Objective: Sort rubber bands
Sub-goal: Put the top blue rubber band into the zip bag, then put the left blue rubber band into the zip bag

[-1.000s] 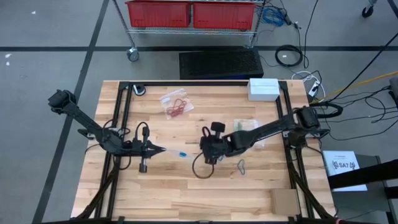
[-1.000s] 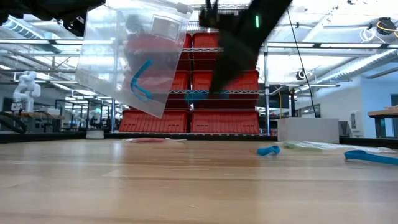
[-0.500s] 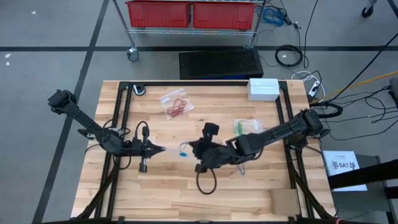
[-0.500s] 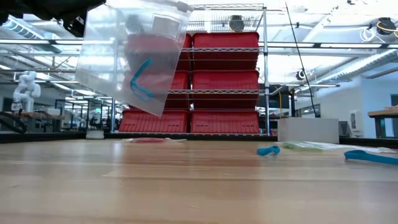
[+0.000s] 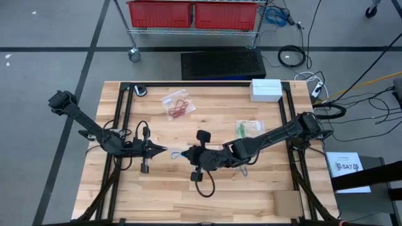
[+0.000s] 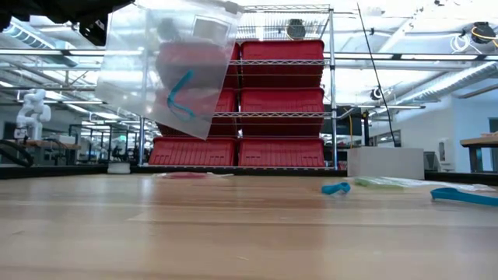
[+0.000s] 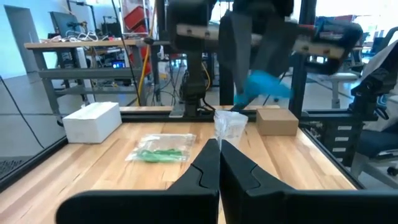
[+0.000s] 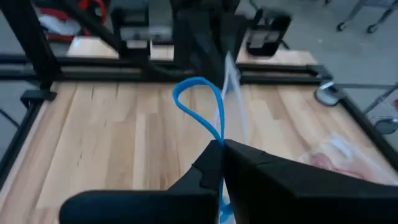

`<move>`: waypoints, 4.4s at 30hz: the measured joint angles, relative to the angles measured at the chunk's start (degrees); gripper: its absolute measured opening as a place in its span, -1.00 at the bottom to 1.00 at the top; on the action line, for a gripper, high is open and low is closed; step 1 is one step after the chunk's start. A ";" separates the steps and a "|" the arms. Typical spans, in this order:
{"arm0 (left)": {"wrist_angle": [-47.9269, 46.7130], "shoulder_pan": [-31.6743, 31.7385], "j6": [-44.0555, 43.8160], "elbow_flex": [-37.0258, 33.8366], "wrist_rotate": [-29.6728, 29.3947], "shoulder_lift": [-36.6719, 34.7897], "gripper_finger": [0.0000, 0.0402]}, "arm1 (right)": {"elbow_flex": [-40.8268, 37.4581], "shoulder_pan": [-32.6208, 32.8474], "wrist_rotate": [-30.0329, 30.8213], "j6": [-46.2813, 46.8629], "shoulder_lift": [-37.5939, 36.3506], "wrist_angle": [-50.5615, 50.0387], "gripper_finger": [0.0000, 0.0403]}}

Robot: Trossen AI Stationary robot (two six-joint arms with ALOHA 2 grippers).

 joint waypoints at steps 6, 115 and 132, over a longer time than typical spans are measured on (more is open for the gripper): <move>0.03 0.00 -0.01 0.00 0.02 0.00 -1.00 | -0.04 -1.82 -2.25 1.73 2.22 0.45 -1.00; -1.93 -0.11 1.55 0.00 3.21 0.02 -1.00 | -42.62 -1.50 -22.84 29.25 -6.84 -3.05 0.07; -2.04 -0.09 1.53 0.01 3.21 0.01 -1.00 | -36.88 3.57 -22.66 27.00 -6.31 -1.67 -0.99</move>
